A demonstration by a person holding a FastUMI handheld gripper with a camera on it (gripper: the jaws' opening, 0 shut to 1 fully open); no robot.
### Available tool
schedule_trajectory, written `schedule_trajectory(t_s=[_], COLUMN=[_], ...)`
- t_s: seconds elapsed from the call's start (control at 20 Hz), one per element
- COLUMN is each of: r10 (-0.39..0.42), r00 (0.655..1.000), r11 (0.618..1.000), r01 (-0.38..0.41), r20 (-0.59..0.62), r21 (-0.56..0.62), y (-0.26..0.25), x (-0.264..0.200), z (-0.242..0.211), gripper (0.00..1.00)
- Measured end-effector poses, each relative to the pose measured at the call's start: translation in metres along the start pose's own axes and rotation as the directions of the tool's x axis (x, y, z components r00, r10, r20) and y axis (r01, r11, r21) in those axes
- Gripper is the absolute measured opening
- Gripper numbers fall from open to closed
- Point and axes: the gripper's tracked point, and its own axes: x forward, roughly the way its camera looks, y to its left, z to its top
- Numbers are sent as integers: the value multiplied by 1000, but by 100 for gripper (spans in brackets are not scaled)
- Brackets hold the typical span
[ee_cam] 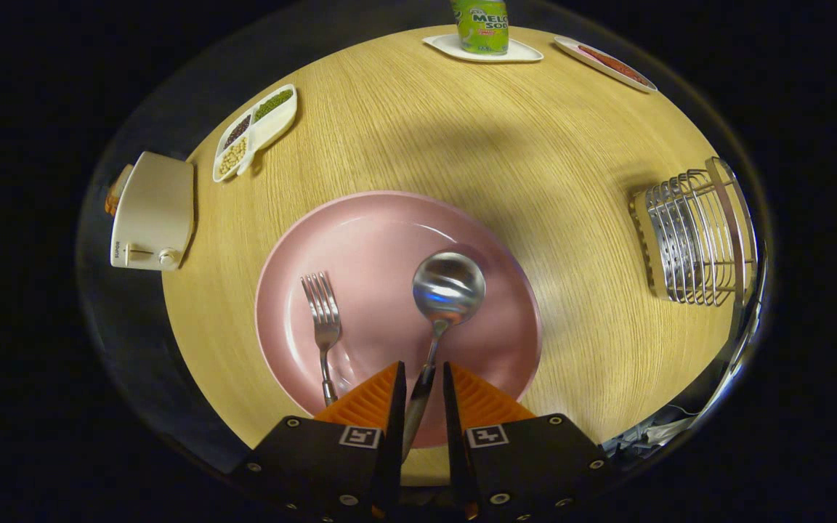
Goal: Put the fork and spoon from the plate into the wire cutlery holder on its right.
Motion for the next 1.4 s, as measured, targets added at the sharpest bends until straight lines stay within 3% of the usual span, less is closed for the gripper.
schedule_trajectory(t_s=[0.15,0.35,0.65,1.05,1.4], r10=[-12,-3,27,79,8], r00=[1000,1000,995,979,976], r11=[1000,998,981,968,976], r01=[13,5,-7,-29,40], r20=[17,20,100,190,218], r21=[-13,-66,-195,-249,-214], y=[-7,-16,-34,-76,-156], x=[2,-1,-35,-119,-161], z=[2,4,16,34,52], gripper=[14,5,3,3,3])
